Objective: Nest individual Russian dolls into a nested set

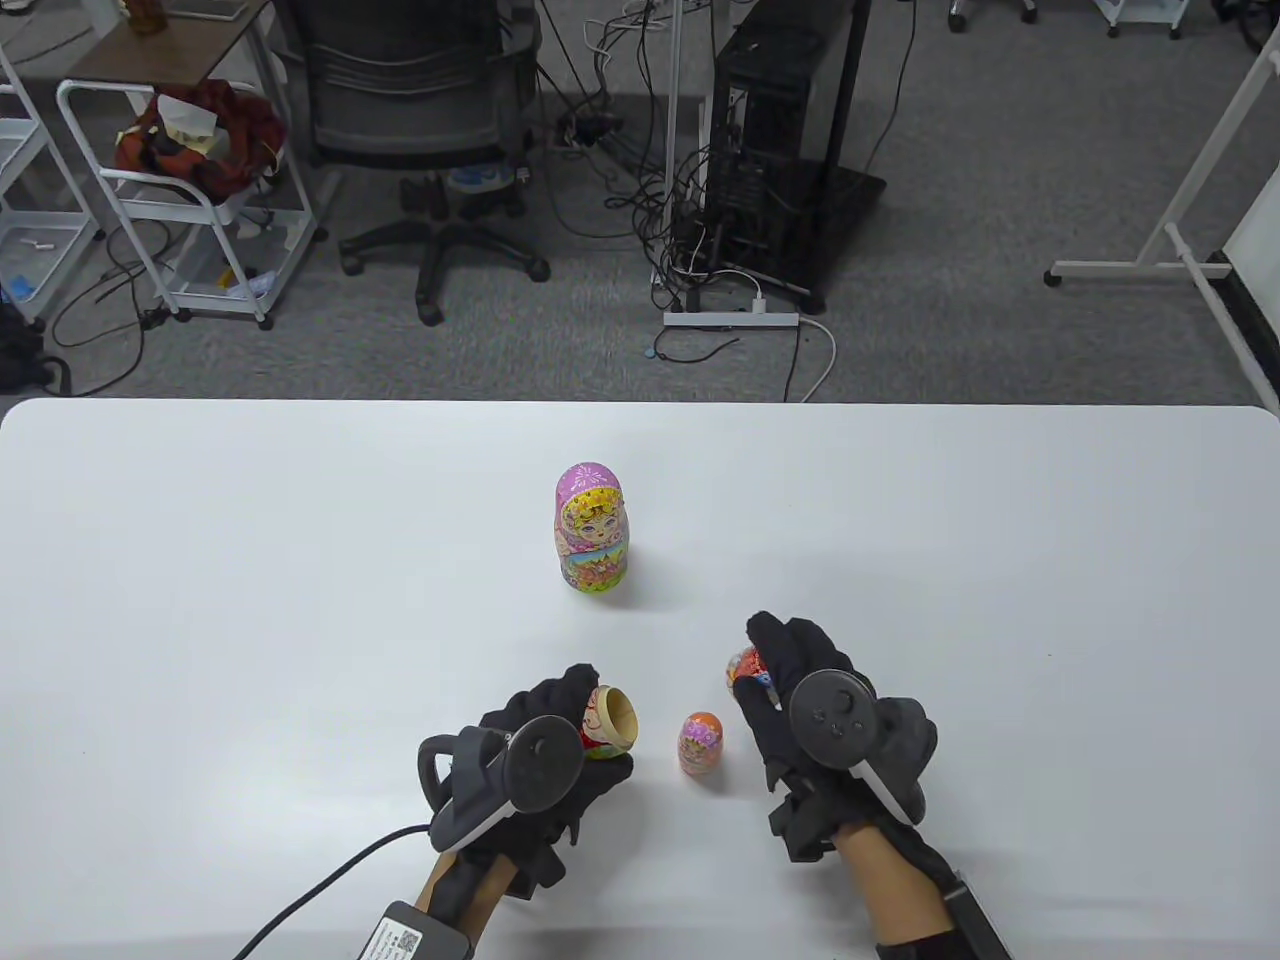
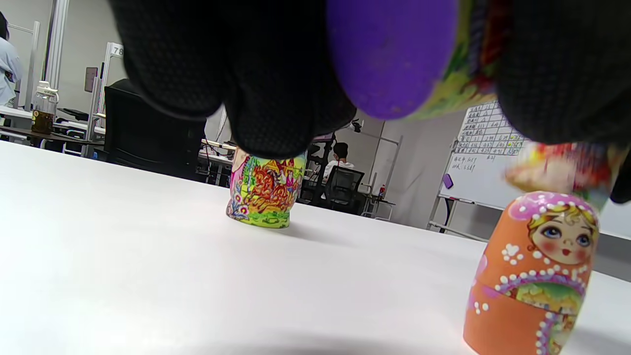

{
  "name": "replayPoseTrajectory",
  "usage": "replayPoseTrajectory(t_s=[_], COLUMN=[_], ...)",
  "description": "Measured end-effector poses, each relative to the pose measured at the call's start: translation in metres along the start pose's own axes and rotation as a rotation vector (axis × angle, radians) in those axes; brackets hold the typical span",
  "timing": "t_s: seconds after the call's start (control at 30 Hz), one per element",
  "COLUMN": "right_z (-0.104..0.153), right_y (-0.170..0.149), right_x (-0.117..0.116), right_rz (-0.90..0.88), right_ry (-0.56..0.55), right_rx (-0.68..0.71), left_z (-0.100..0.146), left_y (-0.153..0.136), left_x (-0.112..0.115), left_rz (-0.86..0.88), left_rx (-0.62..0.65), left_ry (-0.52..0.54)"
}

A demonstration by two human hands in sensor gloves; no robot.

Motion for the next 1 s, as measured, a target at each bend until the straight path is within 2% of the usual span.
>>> replayPoseTrajectory(t_s=[0.07,0.23,0.6,0.67,0.77,0.87,0.93,1.0], right_z=[-0.004,-0.008,-0.008,-0.005,0.004,0.013,0.019,0.022], right_y=[-0.01,-0.02,-0.026,-0.02,0.008,0.037,0.055,0.061], right_x=[-0.017,-0.038,-0.048,-0.04,-0.01,-0.003,-0.016,-0.033], right_rz=[0.084,0.112,0.12,0.095,-0.004,-0.055,0.019,0.084], right_ry=[0.075,0.161,0.226,0.178,0.003,-0.027,0.107,0.22], right_rx=[-0.045,-0.098,-0.113,-0.081,0.054,0.186,0.281,0.302], left_z=[0.0,0.0,0.0,0.0,0.001,0.0,0.0,0.0], left_y=[-0.001,-0.001,-0.002,-0.002,-0.003,-0.004,-0.004,-0.004], left_x=[0.001,0.0,0.0,0.001,0.0,0.001,0.002,0.002], left_rz=[-0.004,-0.007,0.008,0.005,-0.01,-0.008,-0.012,-0.015], left_rx=[-0.002,-0.002,-0.006,-0.005,-0.011,-0.011,-0.012,-0.011], left_ry=[-0.006,-0.005,-0.005,-0.011,-0.005,-0.017,-0.019,-0.026])
Point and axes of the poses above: the tracker on the back of each hand, its own y axis roughly to the thumb side, its own z axis roughly from the fingertips to the wrist, x = y × z, the point moved 5 cm from there along -z, roughly from the wrist to the fingertips, and after that the axes turned 1 degree about -x, right-handed, at the moved point
